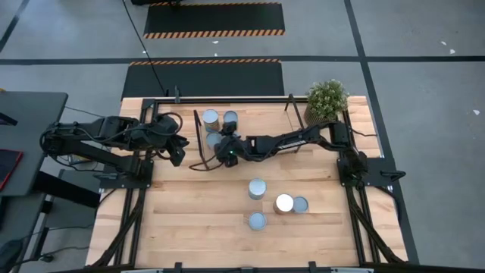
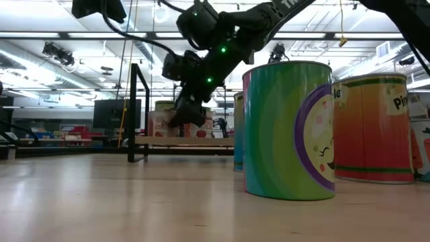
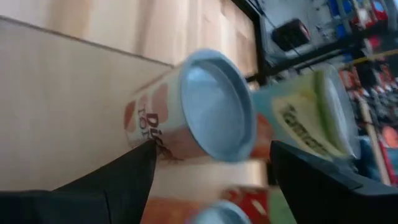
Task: Pick and place cans onto a shelf
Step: Adjust the canned goods on the shelf
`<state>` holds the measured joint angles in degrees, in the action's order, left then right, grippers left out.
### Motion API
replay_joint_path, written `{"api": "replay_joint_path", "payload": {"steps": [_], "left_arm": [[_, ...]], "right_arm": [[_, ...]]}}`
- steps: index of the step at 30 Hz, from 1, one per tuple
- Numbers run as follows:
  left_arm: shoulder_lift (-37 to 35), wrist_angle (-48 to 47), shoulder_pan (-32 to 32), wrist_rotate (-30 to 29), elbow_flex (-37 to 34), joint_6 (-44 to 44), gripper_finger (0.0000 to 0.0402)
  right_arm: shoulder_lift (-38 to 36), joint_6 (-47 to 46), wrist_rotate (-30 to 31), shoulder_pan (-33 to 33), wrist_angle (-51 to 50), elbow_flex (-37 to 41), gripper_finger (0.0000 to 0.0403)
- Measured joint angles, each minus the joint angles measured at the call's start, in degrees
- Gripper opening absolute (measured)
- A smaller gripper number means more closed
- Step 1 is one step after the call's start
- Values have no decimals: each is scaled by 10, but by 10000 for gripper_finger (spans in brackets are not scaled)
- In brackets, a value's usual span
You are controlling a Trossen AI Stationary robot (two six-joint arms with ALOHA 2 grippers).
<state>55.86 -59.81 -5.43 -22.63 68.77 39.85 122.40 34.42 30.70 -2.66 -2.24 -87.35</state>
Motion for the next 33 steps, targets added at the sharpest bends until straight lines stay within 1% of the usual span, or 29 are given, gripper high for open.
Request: {"api": "replay_joint_path", "payload": {"steps": [2,5,9,15,19,28,33], "left_arm": [[0,0,0,0,0,0,78],[0,0,0,0,0,0,78],[0,-1,0,0,0,-5,78],[0,0,0,-4,0,-15,78],[0,0,0,-7,0,-19,78],[0,0,0,-7,0,-15,78],[0,0,0,-7,0,-12,78]], "right_arm": [[-10,5,12,3,-7,-4,320],[-31,1,11,10,-20,-9,318],[-52,-10,12,21,-75,-8,318],[-63,-71,-21,27,-169,-4,318],[-63,-73,-16,16,-166,13,318],[-63,-69,11,-12,-171,14,318],[-72,-68,28,-18,-197,14,318]]}}
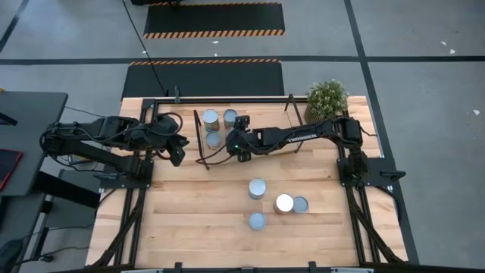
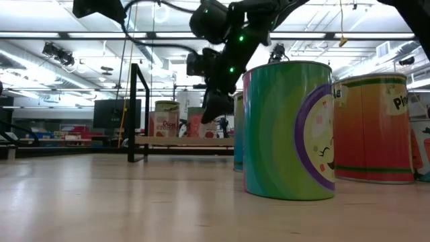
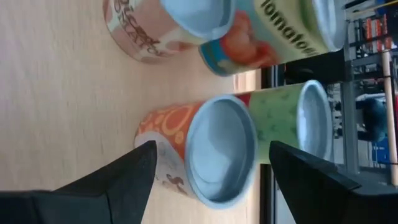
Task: Pick and place cans onto a shelf
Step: Adjust the canned goods on the shelf, then put the canned cherries on the shelf
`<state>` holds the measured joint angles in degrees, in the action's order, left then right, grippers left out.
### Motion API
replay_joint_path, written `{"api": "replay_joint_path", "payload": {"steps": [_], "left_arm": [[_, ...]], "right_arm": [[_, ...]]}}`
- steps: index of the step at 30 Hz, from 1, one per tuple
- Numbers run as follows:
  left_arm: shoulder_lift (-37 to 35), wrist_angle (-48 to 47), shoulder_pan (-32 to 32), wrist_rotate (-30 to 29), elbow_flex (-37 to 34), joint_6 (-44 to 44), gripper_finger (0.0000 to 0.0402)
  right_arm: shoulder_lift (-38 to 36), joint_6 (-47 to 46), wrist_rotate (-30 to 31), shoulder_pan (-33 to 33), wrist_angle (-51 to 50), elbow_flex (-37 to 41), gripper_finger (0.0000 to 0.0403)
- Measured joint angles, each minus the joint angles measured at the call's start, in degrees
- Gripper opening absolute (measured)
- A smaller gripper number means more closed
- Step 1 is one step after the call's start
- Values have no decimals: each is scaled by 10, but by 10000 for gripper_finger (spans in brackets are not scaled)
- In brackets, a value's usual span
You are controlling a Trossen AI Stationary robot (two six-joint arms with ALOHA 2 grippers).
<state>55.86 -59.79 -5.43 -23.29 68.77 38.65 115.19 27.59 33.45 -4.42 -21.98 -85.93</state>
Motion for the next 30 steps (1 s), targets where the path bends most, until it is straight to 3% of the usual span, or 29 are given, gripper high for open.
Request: {"api": "replay_joint_path", "payload": {"steps": [5,11,15,24,30], "left_arm": [[0,0,0,0,0,1,78],[0,0,0,0,0,-2,78],[0,0,0,0,0,-6,78],[0,0,0,0,0,-8,78],[0,0,0,0,0,-10,78]], "right_arm": [[-56,-42,-39,18,-45,0,318],[-127,-257,-250,37,-90,-1,318],[-130,-412,-338,43,-141,0,321],[-112,-573,-354,96,-191,0,391],[-104,-625,-308,116,-214,0,394]]}}
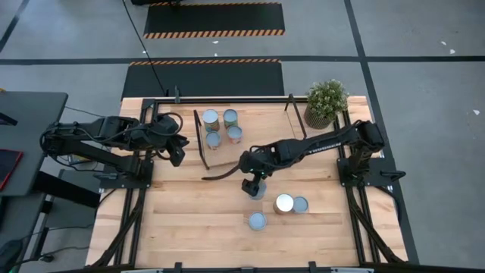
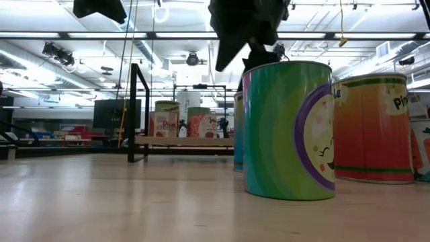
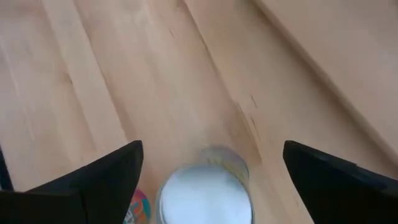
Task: Pick and place cans onto a shelf
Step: Put the canned cherries on the shelf
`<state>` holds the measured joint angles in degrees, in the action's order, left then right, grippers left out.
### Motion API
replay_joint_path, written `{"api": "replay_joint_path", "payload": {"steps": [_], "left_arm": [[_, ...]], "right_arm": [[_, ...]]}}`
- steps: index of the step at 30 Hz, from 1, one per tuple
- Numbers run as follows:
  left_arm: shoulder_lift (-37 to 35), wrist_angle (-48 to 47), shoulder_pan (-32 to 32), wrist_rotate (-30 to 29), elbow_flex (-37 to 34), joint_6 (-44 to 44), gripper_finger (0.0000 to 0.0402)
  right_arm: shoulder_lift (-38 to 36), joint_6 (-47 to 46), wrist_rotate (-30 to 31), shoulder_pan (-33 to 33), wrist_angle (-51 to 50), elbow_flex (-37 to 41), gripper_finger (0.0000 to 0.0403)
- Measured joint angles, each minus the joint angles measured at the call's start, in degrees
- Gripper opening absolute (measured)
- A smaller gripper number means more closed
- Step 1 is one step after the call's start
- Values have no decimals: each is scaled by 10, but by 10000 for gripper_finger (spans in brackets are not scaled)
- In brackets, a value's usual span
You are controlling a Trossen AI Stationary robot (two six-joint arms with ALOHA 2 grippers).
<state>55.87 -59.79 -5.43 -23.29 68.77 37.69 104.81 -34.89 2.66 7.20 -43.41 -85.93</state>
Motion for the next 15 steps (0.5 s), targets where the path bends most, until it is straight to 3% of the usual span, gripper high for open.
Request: {"api": "replay_joint_path", "payload": {"steps": [15], "left_arm": [[0,-1,0,0,0,0,78]], "right_arm": [[41,-28,-8,28,-32,0,399]]}}
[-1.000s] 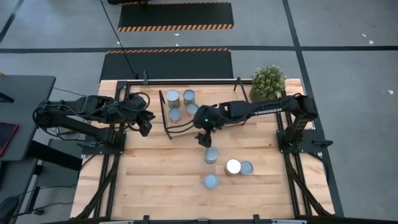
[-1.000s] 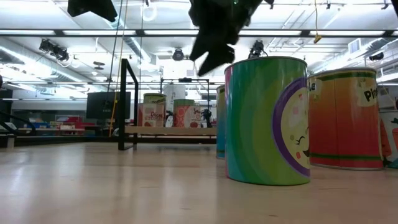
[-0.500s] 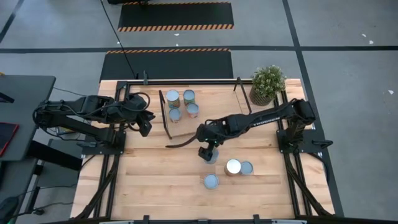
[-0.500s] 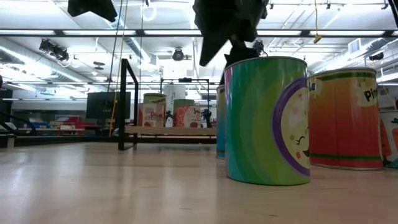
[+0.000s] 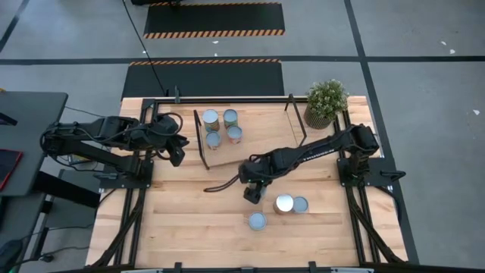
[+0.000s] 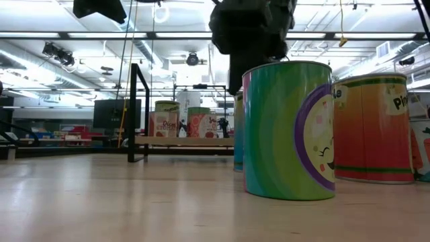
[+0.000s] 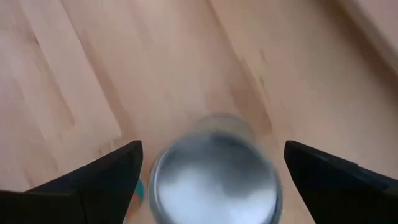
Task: Pick and place cans onto a shelf
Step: Put the canned cherries on the shelf
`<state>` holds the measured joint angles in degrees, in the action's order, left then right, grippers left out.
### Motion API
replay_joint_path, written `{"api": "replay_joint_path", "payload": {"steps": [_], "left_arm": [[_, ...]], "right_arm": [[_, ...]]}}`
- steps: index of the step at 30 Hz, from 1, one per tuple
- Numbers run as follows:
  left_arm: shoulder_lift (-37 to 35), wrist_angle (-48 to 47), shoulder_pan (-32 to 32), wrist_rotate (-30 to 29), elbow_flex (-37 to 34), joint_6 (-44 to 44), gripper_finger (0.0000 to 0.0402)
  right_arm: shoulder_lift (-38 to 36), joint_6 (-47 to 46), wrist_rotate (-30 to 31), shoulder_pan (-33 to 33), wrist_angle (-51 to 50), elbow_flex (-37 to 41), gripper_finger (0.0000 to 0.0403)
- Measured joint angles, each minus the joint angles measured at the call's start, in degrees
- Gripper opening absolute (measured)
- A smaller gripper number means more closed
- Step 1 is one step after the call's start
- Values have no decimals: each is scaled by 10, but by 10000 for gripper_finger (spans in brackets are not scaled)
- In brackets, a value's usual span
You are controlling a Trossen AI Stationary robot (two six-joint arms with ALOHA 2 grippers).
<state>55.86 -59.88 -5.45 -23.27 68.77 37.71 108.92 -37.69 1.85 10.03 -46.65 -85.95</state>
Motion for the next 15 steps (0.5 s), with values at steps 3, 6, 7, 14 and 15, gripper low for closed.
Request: {"api": "replay_joint_path", "payload": {"steps": [3,6,7,14,15], "left_arm": [[0,0,0,0,0,0,78],[0,0,0,0,0,0,78],[0,0,0,0,0,0,78],[0,0,0,0,0,0,78],[0,0,0,0,0,0,78]], "right_arm": [[8,-1,-4,5,-4,0,399],[17,0,-14,8,-6,0,397],[18,-1,-17,8,-12,0,395],[17,-1,-22,1,-26,0,351],[17,1,-25,-2,-29,0,343]]}}
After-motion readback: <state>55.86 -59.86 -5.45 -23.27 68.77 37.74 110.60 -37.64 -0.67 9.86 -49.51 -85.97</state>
